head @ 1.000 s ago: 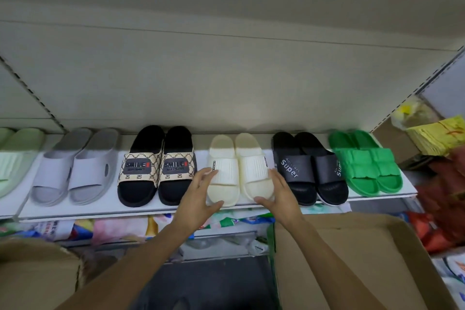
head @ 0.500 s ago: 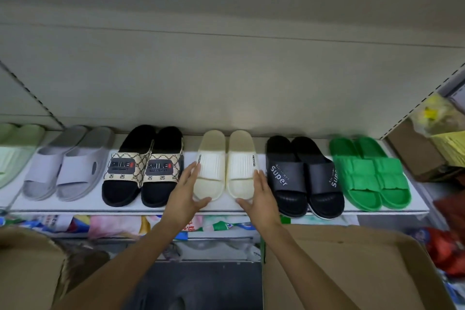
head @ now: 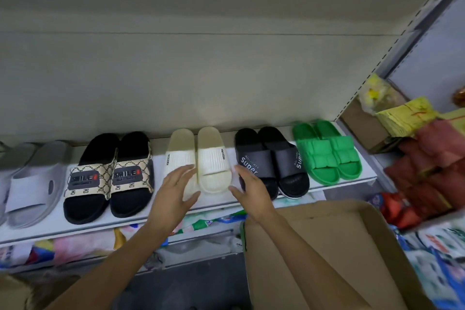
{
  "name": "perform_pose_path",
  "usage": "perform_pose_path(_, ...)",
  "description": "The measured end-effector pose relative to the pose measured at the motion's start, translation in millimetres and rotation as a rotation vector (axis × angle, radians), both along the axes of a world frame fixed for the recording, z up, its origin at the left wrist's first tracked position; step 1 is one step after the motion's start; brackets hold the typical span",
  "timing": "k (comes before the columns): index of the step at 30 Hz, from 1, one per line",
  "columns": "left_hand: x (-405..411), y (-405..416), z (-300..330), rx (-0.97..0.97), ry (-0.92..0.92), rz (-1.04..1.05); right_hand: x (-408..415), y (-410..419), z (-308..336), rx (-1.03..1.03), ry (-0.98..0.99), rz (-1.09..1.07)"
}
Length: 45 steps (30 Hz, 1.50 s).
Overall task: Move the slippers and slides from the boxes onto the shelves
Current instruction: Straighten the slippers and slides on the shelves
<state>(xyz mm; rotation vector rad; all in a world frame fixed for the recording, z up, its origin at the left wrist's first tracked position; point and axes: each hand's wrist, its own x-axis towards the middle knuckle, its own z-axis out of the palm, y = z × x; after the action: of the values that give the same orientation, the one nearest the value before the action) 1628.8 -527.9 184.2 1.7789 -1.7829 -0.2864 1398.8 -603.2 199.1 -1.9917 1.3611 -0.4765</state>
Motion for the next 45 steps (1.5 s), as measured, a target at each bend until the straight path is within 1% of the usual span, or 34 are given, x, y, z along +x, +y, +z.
perform_pose_path(3,-36.5,-8.6,10.8,-0.029,0.071,-0.108,-43.0,4.1,11.1,-0.119,-0.031,-0.065)
perform_pose_path(6,-77.2,-20.4,18.0,-0.010,0.148,-0.145,-90.6,-0.7,16.0,-0.178,0.044,-0.093)
perform_pose_path(9,-111.2,-31.9,15.1,0.055,0.153,-0.160,-131.3,-13.2,12.6,-0.154,0.101,-0.107)
perform_pose_path(14,-149.8,-41.3,9.9,0.198,0.115,-0.059,-162.3,-32.9,2.8,-0.085,0.156,-0.051)
perform_pose_path(19,-174.7,-41.3,-1.1,0.280,0.091,0.055,-174.4,-44.5,-10.7,-0.045,0.156,0.015)
perform_pose_path(25,-197.2,-39.2,-12.7,0.274,0.108,0.182,-179.1,-52.7,-27.7,-0.047,0.137,-0.004)
perform_pose_path(34,-195.7,-49.3,-27.5,0.272,0.114,0.227,-166.5,-53.3,-37.9,-0.105,0.207,-0.078)
perform_pose_path(39,-188.9,-53.1,-29.3,0.296,0.140,0.225,-161.0,-62.4,-37.4,-0.096,0.204,-0.058)
perform_pose_path(42,-185.2,-55.1,-29.0,0.299,0.163,0.217,-160.7,-68.1,-32.4,-0.077,0.268,-0.017)
perform_pose_path(45,-182.6,-56.6,-26.9,0.308,0.172,0.218,-160.5,-70.7,-26.5,-0.046,0.286,0.013)
